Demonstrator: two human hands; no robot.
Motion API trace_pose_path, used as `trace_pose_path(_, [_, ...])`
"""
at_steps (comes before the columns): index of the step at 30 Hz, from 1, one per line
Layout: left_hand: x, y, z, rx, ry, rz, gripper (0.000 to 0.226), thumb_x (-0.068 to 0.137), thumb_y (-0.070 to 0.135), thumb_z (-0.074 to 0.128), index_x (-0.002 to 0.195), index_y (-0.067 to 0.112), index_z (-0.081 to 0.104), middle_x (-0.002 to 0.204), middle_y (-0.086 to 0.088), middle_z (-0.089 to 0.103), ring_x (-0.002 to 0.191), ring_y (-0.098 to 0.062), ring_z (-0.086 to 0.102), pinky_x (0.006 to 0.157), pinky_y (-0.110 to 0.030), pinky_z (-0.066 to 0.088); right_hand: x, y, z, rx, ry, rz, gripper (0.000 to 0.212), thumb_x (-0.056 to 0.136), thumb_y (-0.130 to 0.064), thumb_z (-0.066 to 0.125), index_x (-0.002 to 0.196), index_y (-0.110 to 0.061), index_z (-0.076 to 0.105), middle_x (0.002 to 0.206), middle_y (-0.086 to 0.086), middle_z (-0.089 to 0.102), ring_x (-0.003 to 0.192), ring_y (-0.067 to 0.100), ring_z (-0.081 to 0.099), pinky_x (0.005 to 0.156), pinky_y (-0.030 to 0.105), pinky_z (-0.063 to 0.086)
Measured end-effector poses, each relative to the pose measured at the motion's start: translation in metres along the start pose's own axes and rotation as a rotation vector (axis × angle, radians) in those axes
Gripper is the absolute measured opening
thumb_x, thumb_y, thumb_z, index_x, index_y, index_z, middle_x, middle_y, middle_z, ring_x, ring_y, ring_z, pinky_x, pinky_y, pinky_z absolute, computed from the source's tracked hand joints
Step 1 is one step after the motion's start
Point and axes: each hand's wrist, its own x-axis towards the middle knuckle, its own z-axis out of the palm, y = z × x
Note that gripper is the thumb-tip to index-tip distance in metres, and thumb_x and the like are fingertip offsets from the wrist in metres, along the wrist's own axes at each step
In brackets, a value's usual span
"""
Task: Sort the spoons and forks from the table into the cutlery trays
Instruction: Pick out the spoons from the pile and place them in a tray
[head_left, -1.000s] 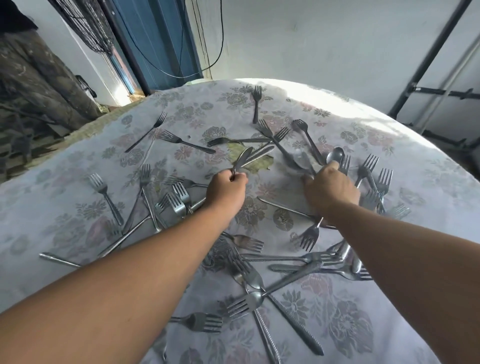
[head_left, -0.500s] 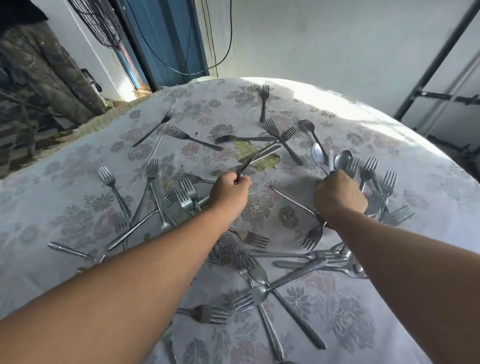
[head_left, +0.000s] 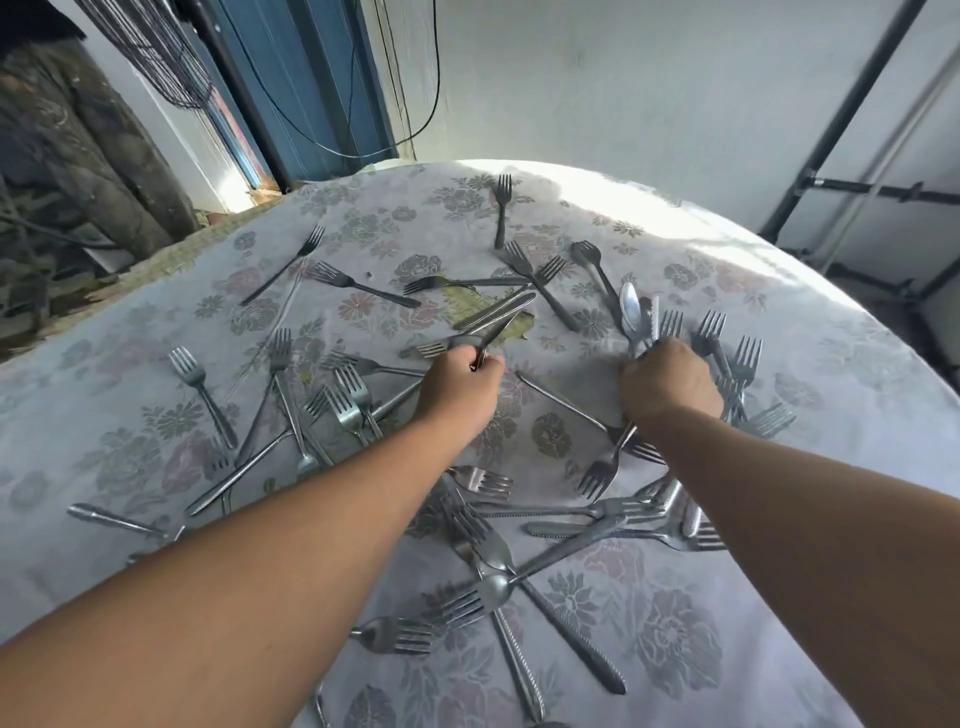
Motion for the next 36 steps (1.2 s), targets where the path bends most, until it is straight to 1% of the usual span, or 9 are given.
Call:
trace_pose_path(4, [-0.001,0.001,0.002,0.017,-0.020,0.006,0.027,0.101,0.036,0.054,0.105,0.013,0.068,0.068,0.003,0.053,0.056,-0.013,0.048,0.042,-0.022,0.030,0.001,-0.005,-0.001,0.020,-0.096,-0.025,0.028,0.092,-0.033,0.058,0.101,-0.010,0.071,0.105,0.014,0.071,0.097,0.035,0.068,0.090,0.047,0.057])
trace_pose_path(7, [0.000,0.001,0.000,0.016,-0.022,0.008,0.025,0.103,0.034,0.052,0.106,0.015,0.068,0.073,0.002,0.057,0.059,-0.013,0.050,0.048,-0.024,0.032,0.001,-0.011,-0.004,-0.029,-0.172,-0.143,0.029,0.089,-0.040,0.059,0.085,-0.012,0.067,0.091,0.009,0.068,0.085,0.031,0.066,0.081,0.042,0.059])
trace_pose_path(11, [-0.001,0.001,-0.006,-0.011,0.009,-0.021,0.026,0.108,0.028,0.044,0.101,0.018,0.066,0.080,0.000,0.061,0.064,-0.015,0.054,0.054,-0.029,0.037,-0.006,-0.025,-0.008,-0.168,-0.223,-0.309,0.020,0.088,-0.027,0.059,0.074,-0.013,0.056,0.084,0.008,0.064,0.076,0.027,0.064,0.067,0.035,0.056])
trace_pose_path(14, [-0.002,-0.006,-0.010,-0.112,0.003,-0.037,0.027,0.108,0.032,0.042,0.095,0.023,0.064,0.076,-0.001,0.062,0.065,-0.019,0.057,0.064,-0.035,0.048,-0.016,-0.031,-0.004,-0.253,-0.220,-0.398,0.014,0.090,-0.018,0.049,0.078,-0.011,0.054,0.085,0.009,0.062,0.076,0.025,0.064,0.069,0.038,0.059])
trace_pose_path(17, [-0.007,-0.009,-0.018,-0.099,0.045,-0.056,0.032,0.107,0.039,0.042,0.097,0.020,0.065,0.071,-0.001,0.056,0.061,-0.021,0.052,0.059,-0.030,0.039,-0.026,-0.030,-0.001,-0.203,-0.176,-0.468,0.016,0.097,-0.021,0.043,0.088,-0.011,0.051,0.081,0.006,0.058,0.065,0.018,0.053,0.055,0.032,0.043])
trace_pose_path(22, [-0.009,-0.024,-0.037,0.334,0.218,0.012,0.015,0.099,0.035,0.061,0.099,0.020,0.060,0.088,0.000,0.062,0.075,-0.024,0.058,0.055,-0.029,0.032,-0.039,-0.031,0.004,0.026,-0.172,-0.485,0.021,0.092,-0.034,0.042,0.087,-0.017,0.052,0.075,0.006,0.062,0.065,0.025,0.060,0.059,0.039,0.053])
trace_pose_path(26, [0.001,-0.043,-0.049,0.741,0.189,0.080,0.017,0.097,0.025,0.067,0.109,0.015,0.062,0.110,-0.003,0.059,0.080,-0.021,0.052,0.065,-0.034,0.040,-0.046,-0.039,0.004,0.097,-0.247,-0.495,0.020,0.096,-0.032,0.045,0.086,-0.016,0.051,0.077,0.007,0.060,0.065,0.022,0.055,0.054,0.034,0.045])
trace_pose_path(30, [0.000,-0.048,-0.046,0.829,0.191,0.092,0.008,0.099,0.009,0.059,0.099,0.016,0.063,0.097,-0.005,0.067,0.070,-0.022,0.059,0.054,-0.033,0.039,-0.049,-0.046,0.009,0.164,-0.303,-0.486,0.019,0.098,-0.030,0.043,0.092,-0.014,0.050,0.083,0.009,0.060,0.073,0.025,0.056,0.058,0.037,0.044])
trace_pose_path(36, [-0.010,-0.038,-0.044,0.915,0.108,0.141,0.023,0.102,0.010,0.051,0.125,0.008,0.054,0.117,-0.011,0.048,0.064,-0.016,0.051,0.046,-0.027,0.031,-0.054,-0.051,0.008,0.179,-0.294,-0.510,0.021,0.098,-0.032,0.041,0.098,-0.013,0.051,0.085,0.008,0.061,0.074,0.026,0.057,0.059,0.035,0.040])
